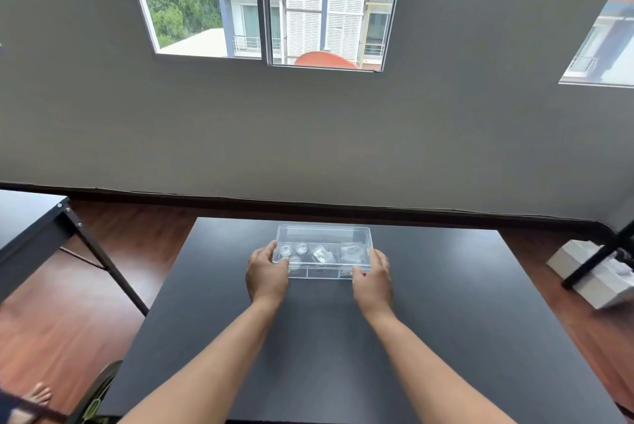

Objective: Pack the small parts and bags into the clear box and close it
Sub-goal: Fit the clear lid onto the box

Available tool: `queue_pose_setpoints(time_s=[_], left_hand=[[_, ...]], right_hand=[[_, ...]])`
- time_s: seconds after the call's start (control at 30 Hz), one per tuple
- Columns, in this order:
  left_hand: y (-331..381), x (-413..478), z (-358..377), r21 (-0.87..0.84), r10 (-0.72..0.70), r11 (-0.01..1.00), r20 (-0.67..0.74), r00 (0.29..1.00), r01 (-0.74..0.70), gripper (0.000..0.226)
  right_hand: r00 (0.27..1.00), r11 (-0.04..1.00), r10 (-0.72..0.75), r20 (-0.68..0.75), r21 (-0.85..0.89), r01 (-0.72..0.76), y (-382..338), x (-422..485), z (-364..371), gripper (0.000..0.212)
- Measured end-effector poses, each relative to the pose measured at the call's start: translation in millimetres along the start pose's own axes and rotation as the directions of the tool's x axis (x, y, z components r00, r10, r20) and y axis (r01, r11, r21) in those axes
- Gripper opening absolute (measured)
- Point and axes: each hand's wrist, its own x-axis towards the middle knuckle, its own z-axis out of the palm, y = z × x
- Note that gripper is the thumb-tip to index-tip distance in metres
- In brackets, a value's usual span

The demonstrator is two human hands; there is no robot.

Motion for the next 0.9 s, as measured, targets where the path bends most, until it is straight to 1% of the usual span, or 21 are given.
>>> queue_pose_setpoints(time_s=[0.2, 0.57, 0.9], left_hand=[[0, 2, -2, -0.003, -0.006, 1.000, 0.009, 1.000, 0.006, 0.048], [-5, 3, 0, -0.006, -0.009, 1.000, 0.042, 0.999, 0.009, 0.048], [-5, 11, 0, 0.046, -0.006, 0.999, 0.075, 0.997, 0.003, 0.039]], right_hand=[[1.000, 1.000, -0.013, 0.018, -0.024, 0.014, -2, 1, -1, 0.050], [0.998, 0.990, -0.008, 0.063, -0.142, 0.017, -1, 3, -5, 0.048], [0.996, 0.965, 0.012, 0.087, -0.263, 0.011, -4, 8, -6, 0.047]])
